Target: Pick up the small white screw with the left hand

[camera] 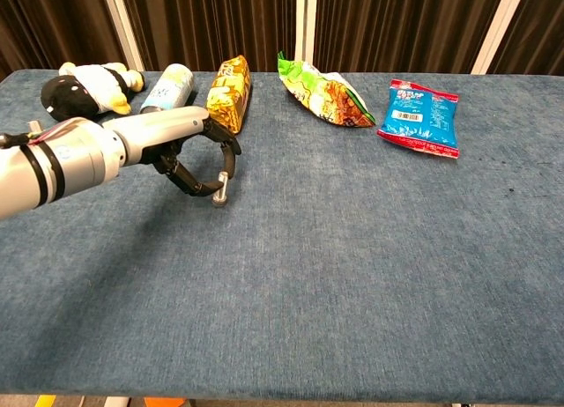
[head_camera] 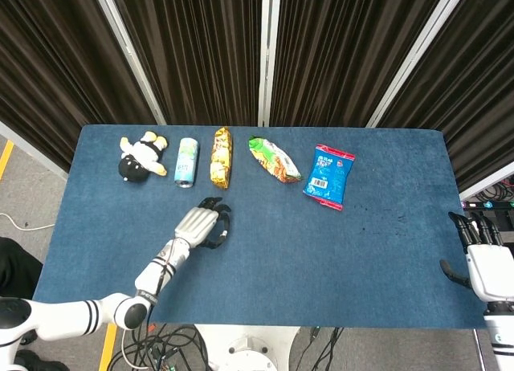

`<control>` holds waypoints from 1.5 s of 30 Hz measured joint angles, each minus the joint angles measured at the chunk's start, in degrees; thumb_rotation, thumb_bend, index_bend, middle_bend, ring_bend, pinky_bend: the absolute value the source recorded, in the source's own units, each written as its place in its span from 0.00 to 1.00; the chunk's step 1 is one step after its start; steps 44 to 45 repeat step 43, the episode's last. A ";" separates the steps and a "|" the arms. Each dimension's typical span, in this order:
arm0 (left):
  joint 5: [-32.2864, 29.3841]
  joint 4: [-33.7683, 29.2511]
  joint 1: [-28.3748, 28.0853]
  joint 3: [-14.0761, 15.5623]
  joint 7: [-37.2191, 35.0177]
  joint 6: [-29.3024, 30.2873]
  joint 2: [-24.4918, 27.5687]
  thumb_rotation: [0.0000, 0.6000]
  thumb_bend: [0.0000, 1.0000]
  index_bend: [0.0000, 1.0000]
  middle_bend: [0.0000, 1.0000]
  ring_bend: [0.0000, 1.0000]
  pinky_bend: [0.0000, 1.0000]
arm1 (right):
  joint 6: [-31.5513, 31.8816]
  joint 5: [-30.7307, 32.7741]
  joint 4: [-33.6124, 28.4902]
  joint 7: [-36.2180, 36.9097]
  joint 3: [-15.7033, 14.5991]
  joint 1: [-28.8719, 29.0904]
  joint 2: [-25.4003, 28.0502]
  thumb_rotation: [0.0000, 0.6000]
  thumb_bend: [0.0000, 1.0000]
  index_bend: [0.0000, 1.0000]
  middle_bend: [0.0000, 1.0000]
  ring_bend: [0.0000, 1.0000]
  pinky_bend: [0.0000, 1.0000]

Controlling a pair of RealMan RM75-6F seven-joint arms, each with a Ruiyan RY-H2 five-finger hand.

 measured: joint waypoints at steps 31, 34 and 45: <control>7.95 -13.58 18.05 3.29 0.27 28.20 21.70 1.00 0.00 0.22 0.15 0.02 0.00 | 1.11 -1.31 1.71 5.68 0.18 -0.37 1.33 1.00 0.15 0.08 0.13 0.00 0.04; 8.52 -14.79 23.53 4.41 -0.23 33.61 25.74 1.00 0.00 0.22 0.15 0.02 0.00 | 1.17 -1.87 2.22 6.77 0.22 -0.17 1.23 1.00 0.13 0.08 0.13 0.00 0.04; 14.15 -16.27 35.47 8.63 -3.46 45.45 30.86 1.00 0.00 0.22 0.15 0.02 0.00 | 1.90 -3.85 2.78 9.94 -0.22 -0.01 0.89 1.00 0.12 0.08 0.13 0.00 0.04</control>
